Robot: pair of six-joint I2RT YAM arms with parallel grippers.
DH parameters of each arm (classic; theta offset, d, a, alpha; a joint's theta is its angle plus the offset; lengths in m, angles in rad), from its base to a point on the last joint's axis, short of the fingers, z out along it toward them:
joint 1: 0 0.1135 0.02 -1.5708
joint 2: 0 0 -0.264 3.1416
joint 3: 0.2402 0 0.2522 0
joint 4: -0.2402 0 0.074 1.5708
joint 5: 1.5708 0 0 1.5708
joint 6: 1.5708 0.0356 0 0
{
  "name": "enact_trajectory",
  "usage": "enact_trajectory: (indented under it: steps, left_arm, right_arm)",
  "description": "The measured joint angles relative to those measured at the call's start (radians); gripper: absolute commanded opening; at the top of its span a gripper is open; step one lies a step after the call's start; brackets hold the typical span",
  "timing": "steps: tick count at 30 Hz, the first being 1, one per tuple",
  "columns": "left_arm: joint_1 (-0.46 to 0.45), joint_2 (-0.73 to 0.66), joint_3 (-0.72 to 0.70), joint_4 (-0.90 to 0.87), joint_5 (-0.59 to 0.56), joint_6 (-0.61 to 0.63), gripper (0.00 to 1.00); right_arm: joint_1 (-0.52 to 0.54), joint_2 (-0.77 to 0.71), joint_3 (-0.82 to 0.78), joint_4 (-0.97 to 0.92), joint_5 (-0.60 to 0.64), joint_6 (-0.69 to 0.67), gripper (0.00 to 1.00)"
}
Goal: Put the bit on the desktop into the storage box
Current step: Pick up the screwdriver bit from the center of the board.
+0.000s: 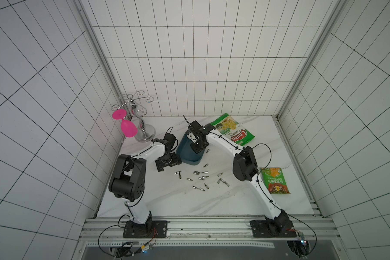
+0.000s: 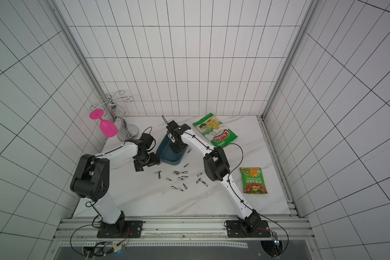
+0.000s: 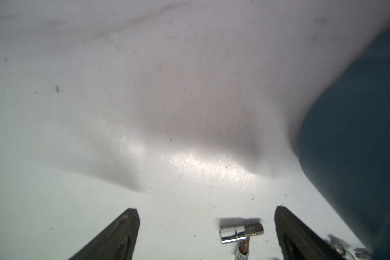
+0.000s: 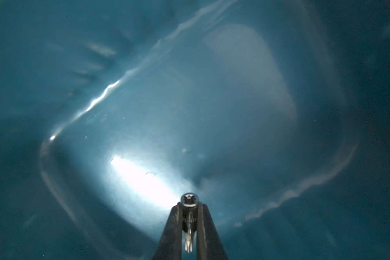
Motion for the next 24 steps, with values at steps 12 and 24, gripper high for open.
enact_trajectory:
  steps: [12, 24]
  left_arm:
    - [0.024, 0.126, 0.179, -0.006, 0.012, 0.035, 0.97]
    - [0.024, 0.182, 0.245, -0.007, 0.031, 0.042, 0.97]
  right_arm:
    - [0.0, -0.017, -0.05, -0.013, -0.05, -0.008, 0.0]
    - [0.005, -0.067, -0.134, 0.026, -0.127, 0.031, 0.0]
